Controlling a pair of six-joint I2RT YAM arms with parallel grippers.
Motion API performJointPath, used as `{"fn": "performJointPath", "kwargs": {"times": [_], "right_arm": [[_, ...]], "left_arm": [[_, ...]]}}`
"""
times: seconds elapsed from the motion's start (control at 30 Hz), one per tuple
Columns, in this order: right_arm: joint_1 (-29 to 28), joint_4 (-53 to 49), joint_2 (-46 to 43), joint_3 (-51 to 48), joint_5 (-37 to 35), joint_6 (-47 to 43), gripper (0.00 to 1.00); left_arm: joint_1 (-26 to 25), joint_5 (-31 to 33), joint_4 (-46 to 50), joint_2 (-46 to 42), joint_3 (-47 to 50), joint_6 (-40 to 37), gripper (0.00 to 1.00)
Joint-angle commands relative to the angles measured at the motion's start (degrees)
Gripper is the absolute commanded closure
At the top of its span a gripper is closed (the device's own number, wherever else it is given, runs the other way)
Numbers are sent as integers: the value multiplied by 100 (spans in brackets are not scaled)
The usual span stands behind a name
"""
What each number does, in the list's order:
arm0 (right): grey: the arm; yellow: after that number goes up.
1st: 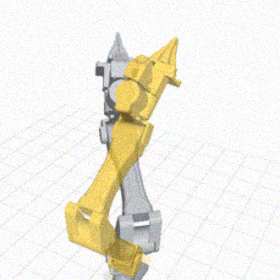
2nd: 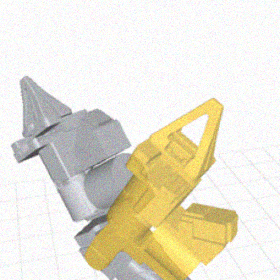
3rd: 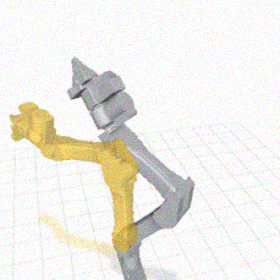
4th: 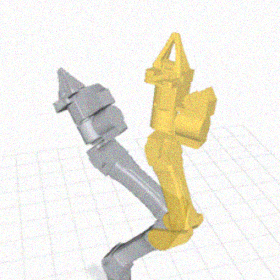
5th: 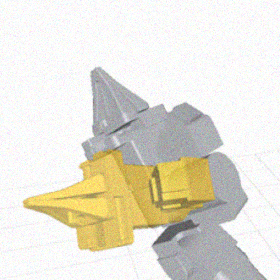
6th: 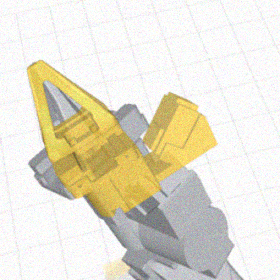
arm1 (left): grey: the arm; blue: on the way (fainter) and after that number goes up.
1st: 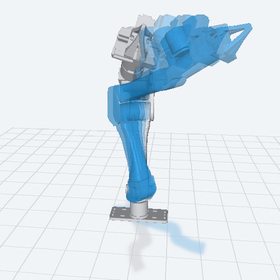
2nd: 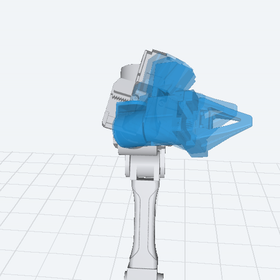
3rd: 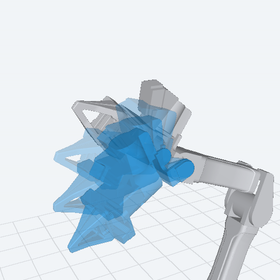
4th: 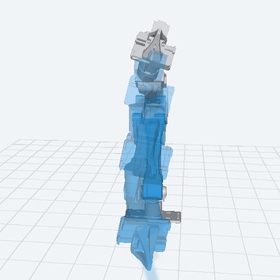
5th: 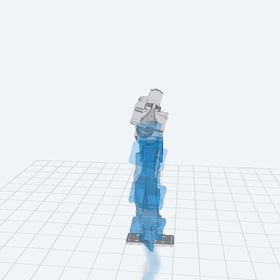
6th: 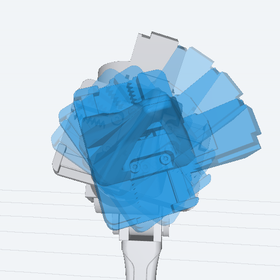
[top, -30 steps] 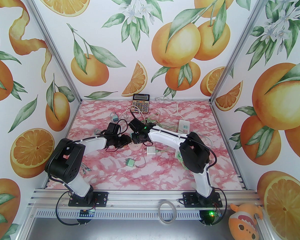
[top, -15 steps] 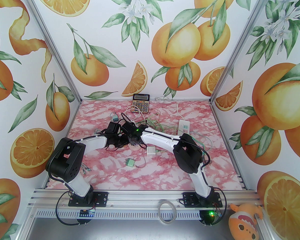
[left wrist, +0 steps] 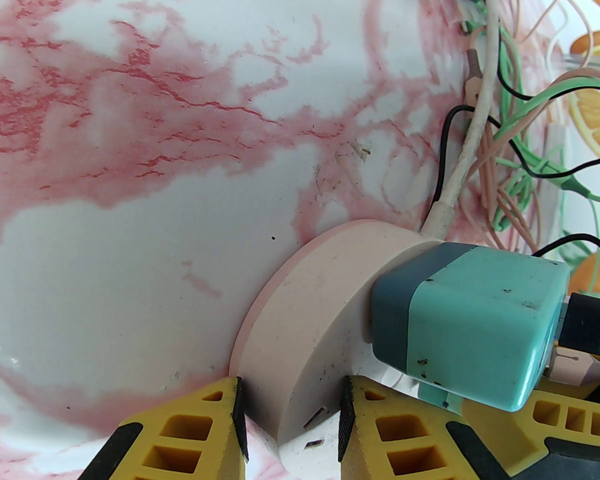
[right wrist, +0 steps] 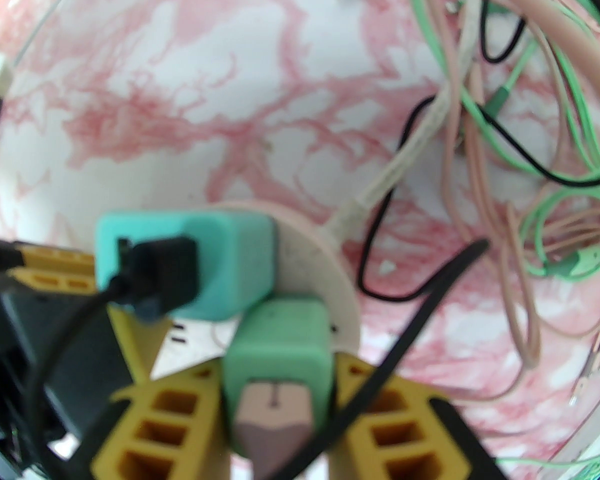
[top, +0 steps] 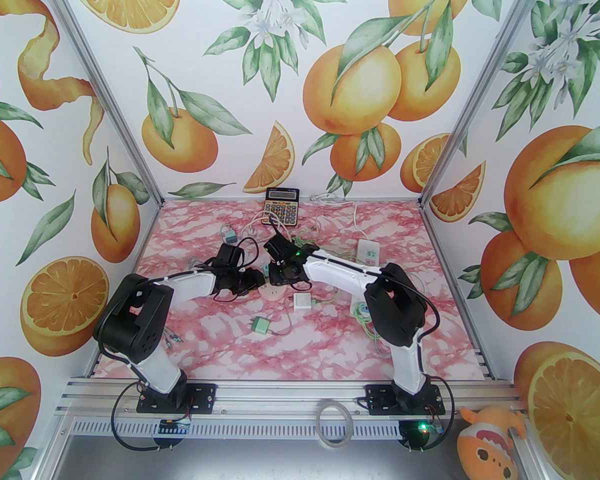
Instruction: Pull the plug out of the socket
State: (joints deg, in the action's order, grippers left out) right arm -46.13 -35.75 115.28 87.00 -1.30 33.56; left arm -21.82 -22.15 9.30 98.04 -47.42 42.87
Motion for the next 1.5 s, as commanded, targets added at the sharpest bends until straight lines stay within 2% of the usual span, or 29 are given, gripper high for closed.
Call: {"fn": "performJointPath", "kwargs": {"times": [0.0, 0.23, 0.4, 0.67, 1.1, 1.3, 1.47], "right_arm": [[-355, -20, 74, 283, 307, -11, 69], [-992, -871, 608, 1147, -483, -538, 68], [-1232, -1150, 853, 1439, -696, -640, 68], [-1107, -1149, 731, 1396, -673, -584, 68], [-82, 201, -139, 44, 639, 352, 68], [-153, 5, -64, 245, 479, 228, 68], [-514, -551, 310, 863, 144, -45, 68]], "left_arm": [[-283, 335, 1149, 764, 402, -111, 68], [-315, 317, 1179, 851, 338, -130, 68], [-340, 325, 1206, 879, 280, -138, 68], [-349, 326, 1247, 897, 235, -140, 69], [-349, 344, 1257, 935, 226, -190, 69], [-347, 341, 1293, 989, 153, -251, 69], [-349, 350, 1319, 1005, 121, -284, 69]]}}
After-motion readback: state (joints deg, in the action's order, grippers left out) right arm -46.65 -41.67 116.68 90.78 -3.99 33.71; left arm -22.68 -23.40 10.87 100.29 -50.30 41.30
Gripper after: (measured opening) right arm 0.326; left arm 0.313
